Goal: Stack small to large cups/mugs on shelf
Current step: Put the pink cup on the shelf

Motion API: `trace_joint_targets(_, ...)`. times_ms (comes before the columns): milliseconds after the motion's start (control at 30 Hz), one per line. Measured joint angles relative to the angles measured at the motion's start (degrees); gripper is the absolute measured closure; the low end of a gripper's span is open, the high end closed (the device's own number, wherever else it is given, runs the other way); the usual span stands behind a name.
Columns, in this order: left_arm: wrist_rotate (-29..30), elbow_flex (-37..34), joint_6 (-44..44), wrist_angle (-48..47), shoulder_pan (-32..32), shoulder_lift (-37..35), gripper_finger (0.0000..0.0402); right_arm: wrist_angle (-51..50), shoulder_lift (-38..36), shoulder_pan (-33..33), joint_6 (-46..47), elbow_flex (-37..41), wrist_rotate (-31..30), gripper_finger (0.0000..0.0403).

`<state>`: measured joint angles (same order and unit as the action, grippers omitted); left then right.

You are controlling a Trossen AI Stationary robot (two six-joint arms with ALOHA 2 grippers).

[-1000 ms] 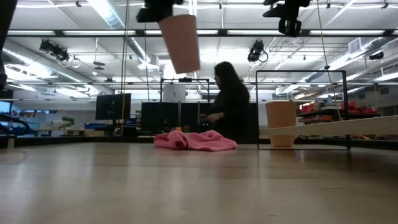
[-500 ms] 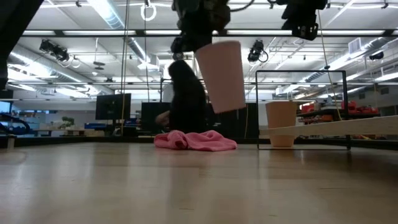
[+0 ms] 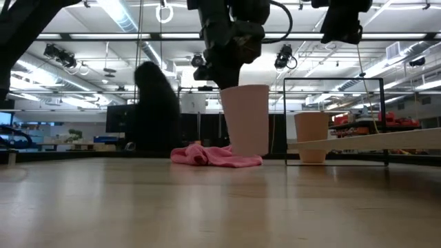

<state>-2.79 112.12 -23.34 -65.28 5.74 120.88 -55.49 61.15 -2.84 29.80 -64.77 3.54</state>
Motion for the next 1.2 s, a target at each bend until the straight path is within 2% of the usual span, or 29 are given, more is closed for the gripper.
trace_joint_targets(500, -0.05, 0.04, 0.46, -1.36, -0.02, 2.03, 0.0392, -1.59, 2.98, 0.52, -0.27, 0.0, -1.19, 0.0289)
trace_joint_targets(700, -3.04, 0.04, 1.38, -1.23, -0.02, 2.03, 0.0356, -1.59, 5.12, 0.52, -1.01, 0.02, -1.2, 0.0289)
trace_joint_targets(1033, -3.26, 0.02, 1.51, -0.06, -0.02, 2.03, 0.0322, -1.25, 6.68, 0.52, -1.38, 0.04, -1.19, 0.0289)
trace_joint_targets(1200, -6.4, -0.02, 1.55, -0.37, 0.55, 0.58, 0.0304, 3.63, 6.68, 0.52, 0.4, 0.04, -0.28, 0.0289)
